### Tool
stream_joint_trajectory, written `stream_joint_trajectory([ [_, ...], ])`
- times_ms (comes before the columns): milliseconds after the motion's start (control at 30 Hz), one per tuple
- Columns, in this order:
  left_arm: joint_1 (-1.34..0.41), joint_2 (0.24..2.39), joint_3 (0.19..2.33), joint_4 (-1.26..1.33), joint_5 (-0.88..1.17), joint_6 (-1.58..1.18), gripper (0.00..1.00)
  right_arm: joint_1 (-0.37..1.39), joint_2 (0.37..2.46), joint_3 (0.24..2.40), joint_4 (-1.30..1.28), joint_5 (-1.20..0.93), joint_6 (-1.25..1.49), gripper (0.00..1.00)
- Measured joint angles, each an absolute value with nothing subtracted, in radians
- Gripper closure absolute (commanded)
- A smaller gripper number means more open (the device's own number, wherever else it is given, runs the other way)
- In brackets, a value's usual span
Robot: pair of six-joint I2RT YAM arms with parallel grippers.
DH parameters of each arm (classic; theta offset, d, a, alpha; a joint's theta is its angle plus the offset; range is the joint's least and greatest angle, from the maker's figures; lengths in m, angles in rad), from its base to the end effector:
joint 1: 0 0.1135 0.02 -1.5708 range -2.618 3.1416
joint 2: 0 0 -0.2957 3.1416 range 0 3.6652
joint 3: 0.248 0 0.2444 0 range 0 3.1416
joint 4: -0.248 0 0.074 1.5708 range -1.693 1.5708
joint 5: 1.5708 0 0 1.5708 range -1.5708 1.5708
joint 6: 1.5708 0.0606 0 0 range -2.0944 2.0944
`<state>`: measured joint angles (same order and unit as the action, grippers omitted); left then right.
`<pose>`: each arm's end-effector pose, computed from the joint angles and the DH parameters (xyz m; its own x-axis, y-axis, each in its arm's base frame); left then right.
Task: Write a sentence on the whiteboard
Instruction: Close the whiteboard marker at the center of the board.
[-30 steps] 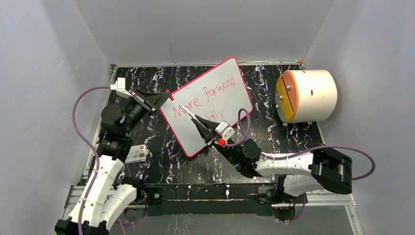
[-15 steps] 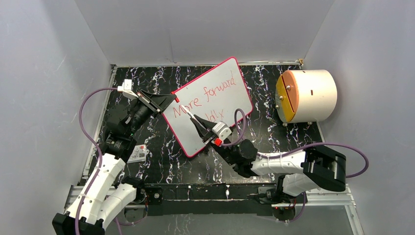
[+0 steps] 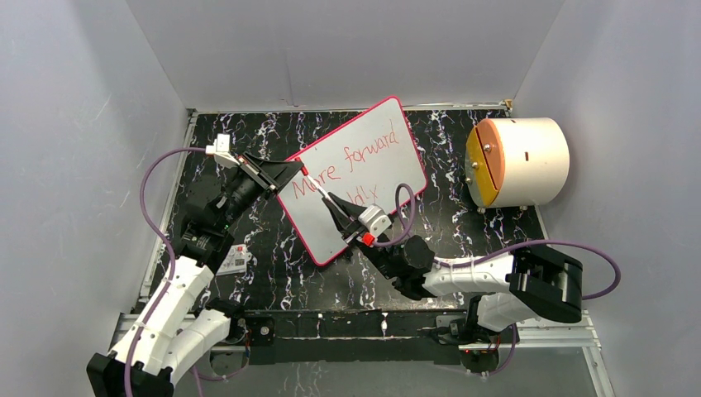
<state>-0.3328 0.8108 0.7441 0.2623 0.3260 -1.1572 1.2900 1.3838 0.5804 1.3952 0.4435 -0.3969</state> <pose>0.1691 -0.0790 0.3974 -0.4814 -0.7514 -0.4512 0.4119 0.2605 -0.8732 0.1025 0.2614 0.3470 0.4399 0.2653 -0.8580 -0.6496 0.7536 -0.1000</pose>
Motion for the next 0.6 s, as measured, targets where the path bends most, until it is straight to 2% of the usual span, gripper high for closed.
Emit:
stream_joint_trajectory([
  [600, -0.369, 0.819, 0.730, 0.295, 0.326, -1.174, 1.00, 1.290, 1.393, 0.580, 1.422, 0.472, -0.400, 1.00],
])
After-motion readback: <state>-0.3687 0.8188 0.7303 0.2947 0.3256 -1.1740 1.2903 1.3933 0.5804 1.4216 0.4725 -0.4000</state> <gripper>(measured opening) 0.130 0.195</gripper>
